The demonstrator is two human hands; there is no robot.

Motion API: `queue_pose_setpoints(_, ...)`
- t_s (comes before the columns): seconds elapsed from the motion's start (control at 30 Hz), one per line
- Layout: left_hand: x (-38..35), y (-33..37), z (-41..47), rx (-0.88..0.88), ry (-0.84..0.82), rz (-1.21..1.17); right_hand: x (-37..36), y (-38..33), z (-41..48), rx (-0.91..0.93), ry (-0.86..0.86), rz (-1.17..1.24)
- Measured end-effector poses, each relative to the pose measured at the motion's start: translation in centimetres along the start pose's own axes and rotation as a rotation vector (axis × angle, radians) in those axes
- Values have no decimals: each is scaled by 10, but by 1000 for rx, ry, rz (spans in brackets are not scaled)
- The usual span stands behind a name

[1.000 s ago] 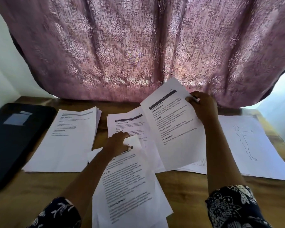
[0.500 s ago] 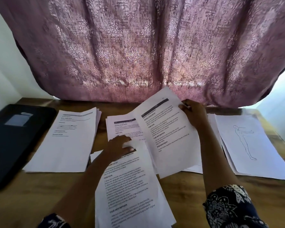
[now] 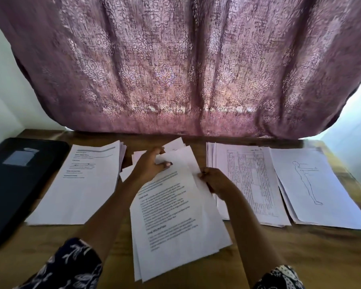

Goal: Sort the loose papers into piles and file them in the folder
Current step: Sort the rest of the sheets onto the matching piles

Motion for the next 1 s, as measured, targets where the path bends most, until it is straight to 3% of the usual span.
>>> queue_pose_setpoints(0.13, -12, -19, 9, 68, -99, 32, -31, 9, -21, -8, 32, 118)
queue_pose_setpoints(0.23, -15, -22, 7, 115, -193, 18, -42, 11, -37, -100, -40, 184)
queue_pose_setpoints(0.3, -19, -27, 4, 126, -257, 51, -38, 9, -35, -148, -149, 130)
queue_pose_setpoints(0.37, -22, -35, -3, 150, -316, 90, -28, 6, -23, -122, -144, -13)
queue_pose_setpoints(0.47, -30, -53, -8, 170, -365, 69, -19, -4, 6, 128, 30, -265)
queue_pose_setpoints(0.53, -33, -59, -7, 153, -354, 203, -25, -13, 23, 375, 29, -476)
queue_pose_setpoints(0.6, -35, -61, -2, 116, -328, 297, -36, -14, 44, 518, -29, -591)
queue_pose_setpoints(0.67, -34, -61, 5, 49, -176, 310, -44, -12, 65, 598, -54, -722)
queue_pose_setpoints(0.73, -32, -63, 18, 21, 111, 324, -48, -5, 82, 592, -76, -888)
queue_pose_setpoints(0.8, -33, -71, 34, 108, 259, 400, -53, 11, 92, 483, -122, -1036)
queue_pose_setpoints(0.9, -44, -86, 49, 220, 185, 532, -63, 36, 84, 375, -89, -1086)
queue_pose_setpoints(1.0, -49, -90, 62, 149, 188, 595, -68, 45, 76, 346, 32, -1022)
Point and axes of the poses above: each hand's wrist, its own z-axis towards the middle knuckle, its own x-axis out of the back of the hand, y = z × x, the point moved 2 cm from there along z, towards the middle knuckle, and after that the axes turned 11 degrees about x, right-handed, at the moved point
